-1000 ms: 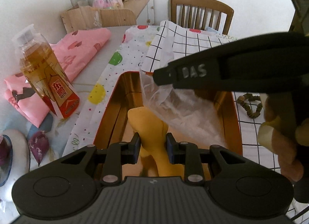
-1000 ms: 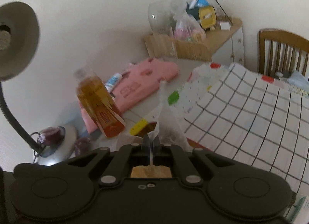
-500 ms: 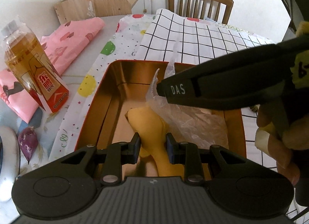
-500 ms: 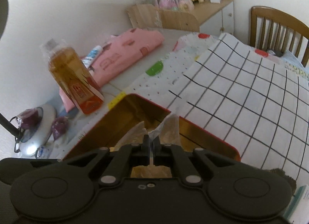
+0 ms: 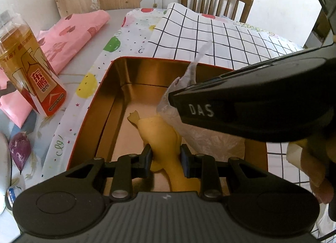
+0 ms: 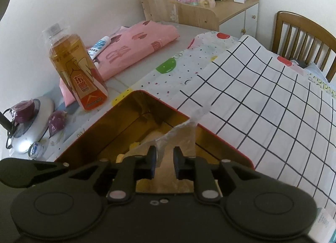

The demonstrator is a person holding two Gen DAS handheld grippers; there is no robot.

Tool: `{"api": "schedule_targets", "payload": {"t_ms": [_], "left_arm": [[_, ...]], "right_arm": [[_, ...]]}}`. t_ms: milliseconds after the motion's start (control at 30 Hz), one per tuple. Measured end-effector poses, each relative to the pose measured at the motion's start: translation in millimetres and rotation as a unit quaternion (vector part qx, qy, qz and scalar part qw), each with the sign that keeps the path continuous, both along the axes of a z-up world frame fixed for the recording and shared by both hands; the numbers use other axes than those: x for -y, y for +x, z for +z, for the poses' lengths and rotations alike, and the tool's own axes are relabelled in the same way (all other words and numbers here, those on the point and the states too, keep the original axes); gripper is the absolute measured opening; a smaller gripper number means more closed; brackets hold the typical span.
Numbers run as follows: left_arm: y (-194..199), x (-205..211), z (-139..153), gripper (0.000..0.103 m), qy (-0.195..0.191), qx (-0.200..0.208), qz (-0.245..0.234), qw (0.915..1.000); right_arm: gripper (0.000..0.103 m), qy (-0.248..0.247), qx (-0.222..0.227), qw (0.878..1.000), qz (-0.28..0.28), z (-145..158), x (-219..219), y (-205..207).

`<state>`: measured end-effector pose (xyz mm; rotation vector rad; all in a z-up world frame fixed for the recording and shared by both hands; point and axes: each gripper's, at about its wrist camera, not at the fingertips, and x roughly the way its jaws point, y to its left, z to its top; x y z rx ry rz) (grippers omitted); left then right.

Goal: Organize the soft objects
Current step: 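Lower the duck into the tin box and open the left gripper while the right drops the bag, then withdraw both grippers from the tin box back over the table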

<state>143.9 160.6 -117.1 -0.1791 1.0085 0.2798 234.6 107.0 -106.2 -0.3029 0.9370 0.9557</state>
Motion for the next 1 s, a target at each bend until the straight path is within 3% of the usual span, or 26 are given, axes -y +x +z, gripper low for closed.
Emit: {"api": "schedule_targets", "payload": {"t_ms": [267, 367, 433, 467, 833, 1000], "left_arm": [[0.7, 1.4, 1.8, 0.029, 0.003, 0.007, 0.001, 1.0000], [-0.3, 1.4, 4.1, 0.037, -0.001, 0.014, 0.001, 0.9999], [-2.2, 2.7, 8.1, 0.051, -0.001, 0.024, -0.004, 0.9997], [-2.8, 4.1, 10.4, 0.053, 0.001, 0.029, -0.007, 0.9996], [-20.1, 12.7, 33.6, 0.054, 0.010, 0.051, -0.009, 0.9986], [-34.6, 20.6, 49.2, 0.057, 0.023, 0.070, -0.019, 0.9971]], "right_arm": [[0.032, 0.020, -0.003, 1.000, 0.000, 10.0, 11.4, -2.0], [0.039, 0.024, 0.005, 1.000, -0.001, 15.4, 16.3, -3.6], [0.043, 0.030, 0.004, 1.000, -0.003, 18.7, 20.4, -3.3], [0.044, 0.033, 0.005, 0.999, -0.005, 20.4, 22.9, -3.6], [0.060, 0.062, 0.021, 0.998, -0.005, 46.7, 52.9, -16.5], [0.063, 0.080, 0.029, 0.996, -0.009, 63.1, 71.8, -26.8]]}}
